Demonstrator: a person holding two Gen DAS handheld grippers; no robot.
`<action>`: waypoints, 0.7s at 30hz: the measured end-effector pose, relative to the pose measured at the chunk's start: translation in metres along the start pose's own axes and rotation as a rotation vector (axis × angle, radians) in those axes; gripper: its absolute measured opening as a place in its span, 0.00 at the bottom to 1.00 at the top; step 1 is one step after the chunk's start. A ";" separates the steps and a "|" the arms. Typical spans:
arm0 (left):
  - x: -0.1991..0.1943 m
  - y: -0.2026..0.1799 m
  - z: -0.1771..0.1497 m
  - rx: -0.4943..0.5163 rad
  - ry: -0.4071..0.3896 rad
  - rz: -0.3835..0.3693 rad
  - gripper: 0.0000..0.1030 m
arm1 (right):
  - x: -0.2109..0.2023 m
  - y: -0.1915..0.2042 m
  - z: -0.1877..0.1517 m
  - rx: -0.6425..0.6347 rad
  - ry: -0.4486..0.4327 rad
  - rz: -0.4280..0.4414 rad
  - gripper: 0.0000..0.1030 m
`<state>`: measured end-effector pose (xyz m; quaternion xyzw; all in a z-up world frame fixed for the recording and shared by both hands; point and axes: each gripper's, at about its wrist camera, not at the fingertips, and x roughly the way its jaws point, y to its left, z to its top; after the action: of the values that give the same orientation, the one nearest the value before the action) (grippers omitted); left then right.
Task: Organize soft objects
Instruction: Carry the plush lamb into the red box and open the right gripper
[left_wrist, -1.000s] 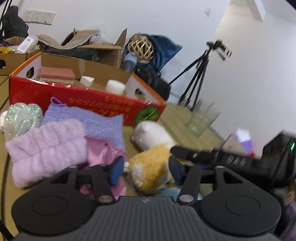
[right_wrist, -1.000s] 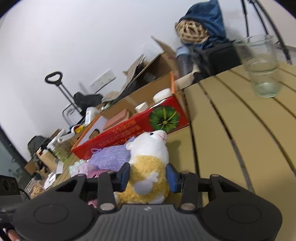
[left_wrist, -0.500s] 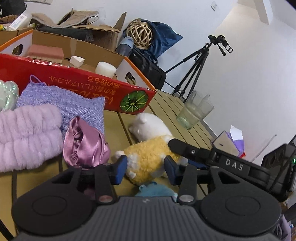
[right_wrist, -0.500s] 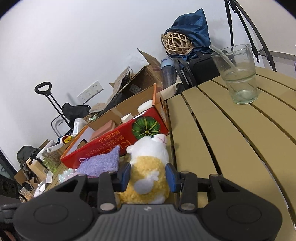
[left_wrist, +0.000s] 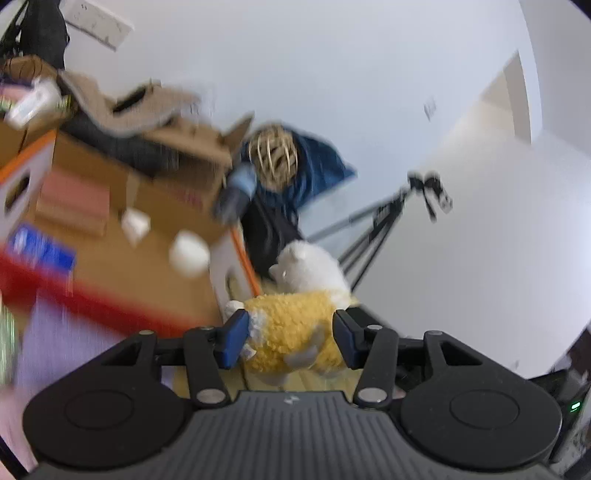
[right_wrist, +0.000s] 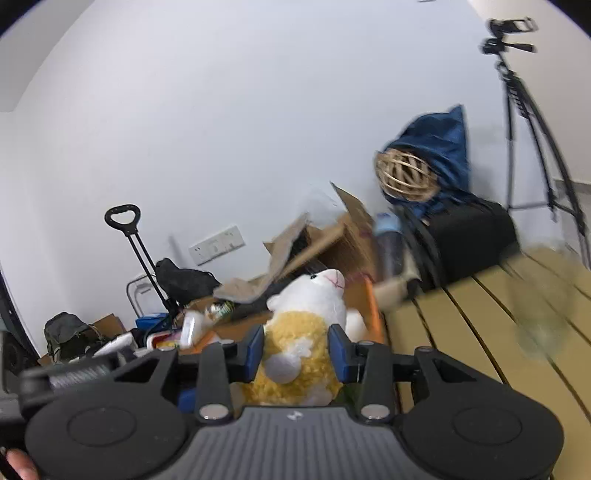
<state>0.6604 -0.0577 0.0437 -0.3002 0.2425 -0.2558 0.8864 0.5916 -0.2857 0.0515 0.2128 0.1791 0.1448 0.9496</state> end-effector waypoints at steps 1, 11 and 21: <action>0.007 0.008 0.013 -0.015 -0.015 -0.005 0.49 | 0.019 -0.003 0.009 0.017 0.018 0.011 0.36; 0.071 0.067 0.019 -0.161 0.041 0.003 0.40 | 0.127 -0.029 -0.025 -0.059 0.183 -0.158 0.08; 0.006 0.021 0.011 0.122 -0.011 0.196 0.43 | 0.102 0.001 -0.042 -0.234 0.193 -0.214 0.16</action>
<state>0.6777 -0.0428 0.0362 -0.2219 0.2496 -0.1804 0.9252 0.6653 -0.2341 -0.0122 0.0659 0.2729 0.0826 0.9562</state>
